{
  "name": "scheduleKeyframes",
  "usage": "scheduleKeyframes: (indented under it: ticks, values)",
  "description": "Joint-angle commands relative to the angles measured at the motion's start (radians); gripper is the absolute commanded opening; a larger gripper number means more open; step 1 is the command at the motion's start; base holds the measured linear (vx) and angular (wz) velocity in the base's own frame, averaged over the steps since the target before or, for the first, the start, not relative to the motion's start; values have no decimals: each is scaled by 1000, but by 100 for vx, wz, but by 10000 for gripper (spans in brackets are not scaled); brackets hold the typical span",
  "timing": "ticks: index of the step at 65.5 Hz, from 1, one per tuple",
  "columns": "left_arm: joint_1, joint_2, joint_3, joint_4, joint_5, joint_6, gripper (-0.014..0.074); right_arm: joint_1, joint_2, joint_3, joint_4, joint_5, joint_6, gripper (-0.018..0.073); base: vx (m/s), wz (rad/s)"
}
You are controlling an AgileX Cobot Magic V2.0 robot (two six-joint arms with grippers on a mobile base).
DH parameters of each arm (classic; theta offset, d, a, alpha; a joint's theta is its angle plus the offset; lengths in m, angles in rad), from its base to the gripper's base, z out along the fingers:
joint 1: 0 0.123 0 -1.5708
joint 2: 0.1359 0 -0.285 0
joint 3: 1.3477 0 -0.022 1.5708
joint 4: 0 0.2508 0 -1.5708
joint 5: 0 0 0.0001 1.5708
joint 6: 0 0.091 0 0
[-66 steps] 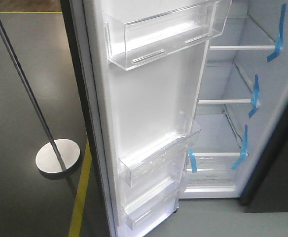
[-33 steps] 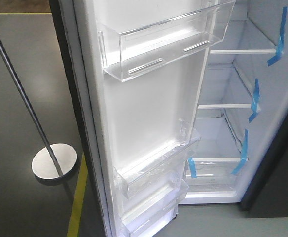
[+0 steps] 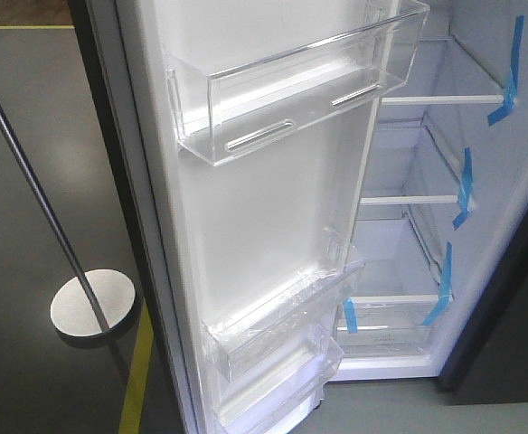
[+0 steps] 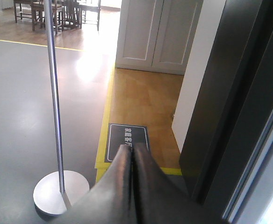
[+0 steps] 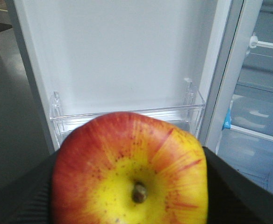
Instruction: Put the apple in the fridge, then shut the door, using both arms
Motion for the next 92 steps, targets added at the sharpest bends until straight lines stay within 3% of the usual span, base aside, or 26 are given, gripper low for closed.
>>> scheduleKeyframes:
  ticks: [1, 92]
  values:
    - [-4, -14, -17, 2, -70, -7, -6, -1, 1, -19, 19, -78, -8, -8, 4, -3]
    - [-4, -14, -17, 2, -70, -7, -6, -1, 1, -19, 19, -78, -8, -8, 0, -1]
